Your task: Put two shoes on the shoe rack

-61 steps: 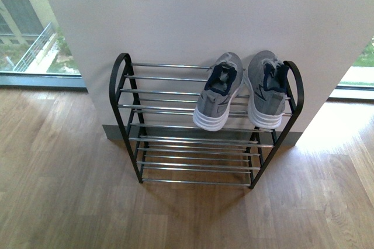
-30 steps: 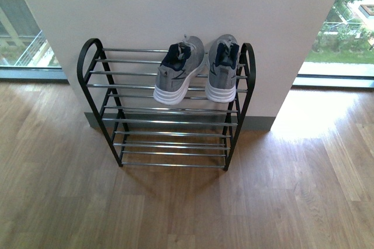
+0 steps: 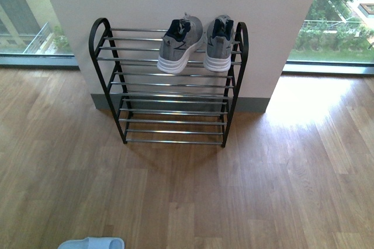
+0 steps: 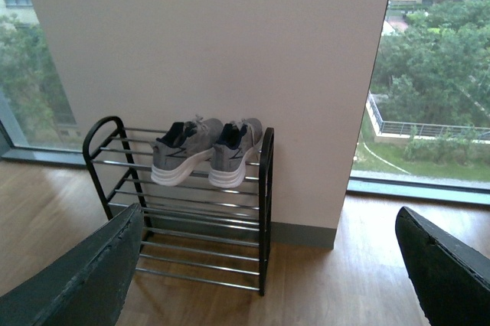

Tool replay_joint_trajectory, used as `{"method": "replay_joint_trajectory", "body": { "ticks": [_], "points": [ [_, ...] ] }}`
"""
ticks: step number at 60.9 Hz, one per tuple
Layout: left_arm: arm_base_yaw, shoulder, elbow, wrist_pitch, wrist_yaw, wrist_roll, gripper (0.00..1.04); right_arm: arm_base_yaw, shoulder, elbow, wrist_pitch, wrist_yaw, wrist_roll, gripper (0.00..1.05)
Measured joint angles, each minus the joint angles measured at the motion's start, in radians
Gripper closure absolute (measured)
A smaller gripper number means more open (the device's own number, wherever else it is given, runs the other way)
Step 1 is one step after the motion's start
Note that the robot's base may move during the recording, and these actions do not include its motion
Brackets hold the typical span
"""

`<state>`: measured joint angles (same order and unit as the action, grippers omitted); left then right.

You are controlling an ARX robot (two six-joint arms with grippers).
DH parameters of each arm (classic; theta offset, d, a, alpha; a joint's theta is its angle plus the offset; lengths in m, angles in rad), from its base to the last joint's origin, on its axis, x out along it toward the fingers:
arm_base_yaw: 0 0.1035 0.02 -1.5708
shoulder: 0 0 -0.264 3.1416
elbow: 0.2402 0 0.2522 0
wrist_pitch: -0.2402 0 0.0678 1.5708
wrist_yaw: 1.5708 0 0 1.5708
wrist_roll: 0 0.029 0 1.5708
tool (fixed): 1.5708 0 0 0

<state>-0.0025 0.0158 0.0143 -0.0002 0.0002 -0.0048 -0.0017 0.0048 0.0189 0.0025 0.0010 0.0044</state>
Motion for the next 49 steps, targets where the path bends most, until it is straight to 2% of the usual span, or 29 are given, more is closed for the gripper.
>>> {"method": "replay_joint_trajectory", "body": {
  "ticks": [49],
  "points": [
    [0.000,0.000,0.000,0.000,0.000,0.000,0.09,0.000,0.000,0.000,-0.001,0.000,0.000,0.09]
  ]
}}
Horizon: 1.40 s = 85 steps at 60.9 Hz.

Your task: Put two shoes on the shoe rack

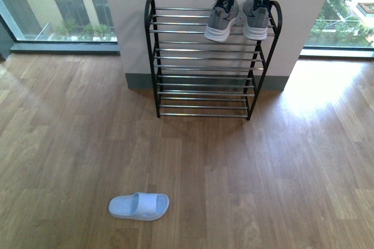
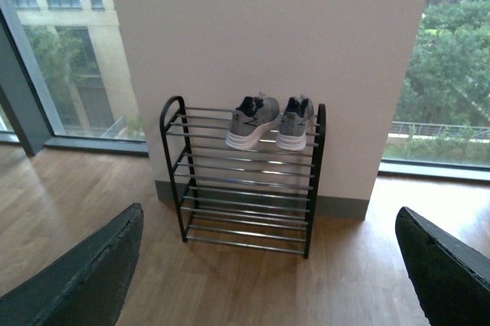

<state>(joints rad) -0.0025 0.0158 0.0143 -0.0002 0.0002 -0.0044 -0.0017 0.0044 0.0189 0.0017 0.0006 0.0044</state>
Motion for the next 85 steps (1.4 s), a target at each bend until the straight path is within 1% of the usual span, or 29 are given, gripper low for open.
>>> {"method": "replay_joint_trajectory", "body": {
  "ticks": [85],
  "points": [
    [0.000,0.000,0.000,0.000,0.000,0.000,0.09,0.001,0.000,0.000,-0.002,0.000,0.000,0.09]
  ]
}}
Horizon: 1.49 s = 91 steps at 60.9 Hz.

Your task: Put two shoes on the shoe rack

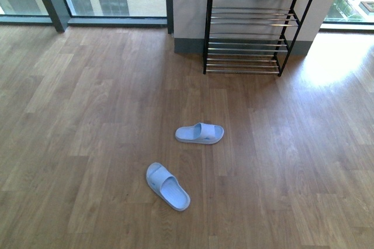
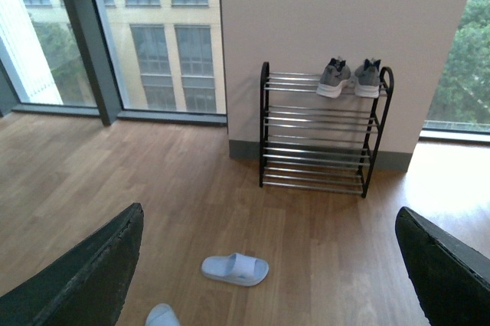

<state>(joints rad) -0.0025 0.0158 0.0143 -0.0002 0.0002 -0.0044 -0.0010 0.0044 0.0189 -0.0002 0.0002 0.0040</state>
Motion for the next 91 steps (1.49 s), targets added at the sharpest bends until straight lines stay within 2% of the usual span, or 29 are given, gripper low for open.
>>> {"method": "replay_joint_trajectory", "body": {
  "ticks": [91],
  "points": [
    [0.000,0.000,0.000,0.000,0.000,0.000,0.09,0.000,0.000,0.000,0.000,0.000,-0.001,0.09]
  ]
}}
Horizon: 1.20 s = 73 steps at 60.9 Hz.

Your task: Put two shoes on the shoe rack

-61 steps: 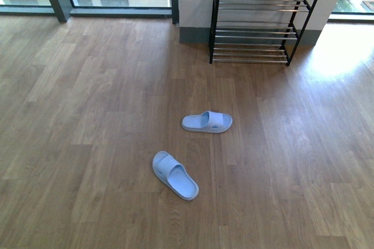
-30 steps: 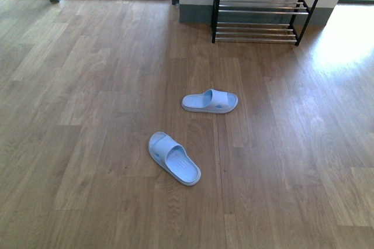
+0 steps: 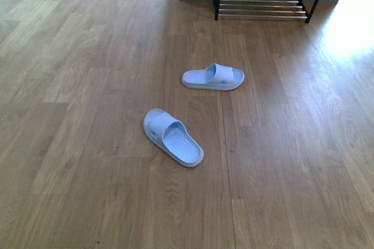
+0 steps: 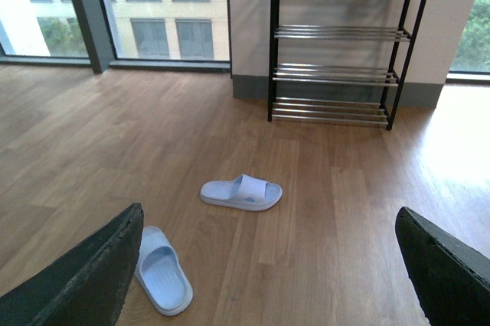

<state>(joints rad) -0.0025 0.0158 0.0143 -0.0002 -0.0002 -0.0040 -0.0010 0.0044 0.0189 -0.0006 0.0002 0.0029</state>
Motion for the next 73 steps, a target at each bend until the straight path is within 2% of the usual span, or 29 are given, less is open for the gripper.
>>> {"method": "replay_joint_trajectory", "body": {
  "ticks": [73],
  "points": [
    [0.000,0.000,0.000,0.000,0.000,0.000,0.09,0.000,0.000,0.000,0.000,0.000,0.000,0.09]
  ]
}}
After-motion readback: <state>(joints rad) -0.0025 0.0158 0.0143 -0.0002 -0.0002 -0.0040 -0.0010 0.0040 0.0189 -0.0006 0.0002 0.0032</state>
